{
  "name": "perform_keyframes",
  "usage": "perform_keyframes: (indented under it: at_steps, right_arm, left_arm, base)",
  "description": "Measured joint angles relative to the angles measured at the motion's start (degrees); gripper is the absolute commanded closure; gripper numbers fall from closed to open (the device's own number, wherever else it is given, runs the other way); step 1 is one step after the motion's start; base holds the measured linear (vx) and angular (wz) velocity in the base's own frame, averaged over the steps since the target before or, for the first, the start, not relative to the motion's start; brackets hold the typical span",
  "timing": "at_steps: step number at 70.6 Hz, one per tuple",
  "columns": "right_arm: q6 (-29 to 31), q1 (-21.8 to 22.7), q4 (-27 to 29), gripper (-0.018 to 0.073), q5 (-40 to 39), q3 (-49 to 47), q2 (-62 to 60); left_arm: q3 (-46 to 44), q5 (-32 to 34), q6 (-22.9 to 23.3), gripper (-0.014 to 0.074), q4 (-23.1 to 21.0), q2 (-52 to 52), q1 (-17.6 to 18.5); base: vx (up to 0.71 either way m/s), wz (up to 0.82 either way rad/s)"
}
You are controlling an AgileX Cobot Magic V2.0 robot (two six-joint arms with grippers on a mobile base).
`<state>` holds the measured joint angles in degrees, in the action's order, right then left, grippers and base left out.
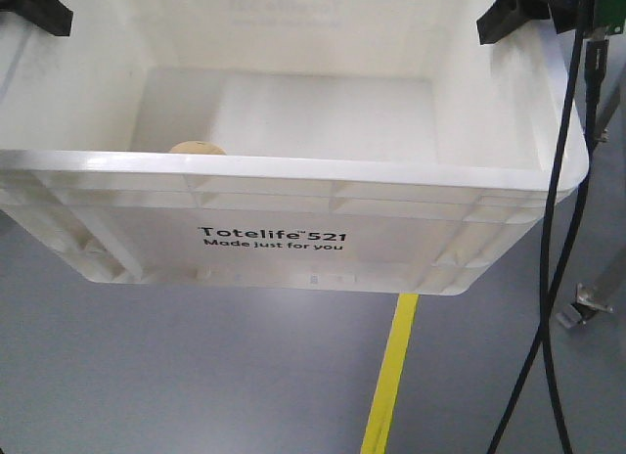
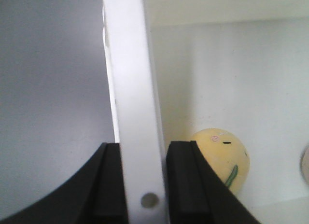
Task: Place moving items into box and shelve
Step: 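Hold the tote with both grippers while the base drives away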
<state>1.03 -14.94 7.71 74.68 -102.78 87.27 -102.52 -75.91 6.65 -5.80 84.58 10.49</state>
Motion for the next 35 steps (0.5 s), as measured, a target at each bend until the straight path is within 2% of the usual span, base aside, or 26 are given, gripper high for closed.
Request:
perform_keyframes:
  at_steps: [35]
  right_arm:
    - [0.0, 0.0, 0.0, 0.0571, 0.0, 0.0, 0.0]
  left_arm:
    - [0.0, 0.0, 0.0, 0.0613, 0.0, 0.0, 0.0]
  base:
    - [0.56, -0.02]
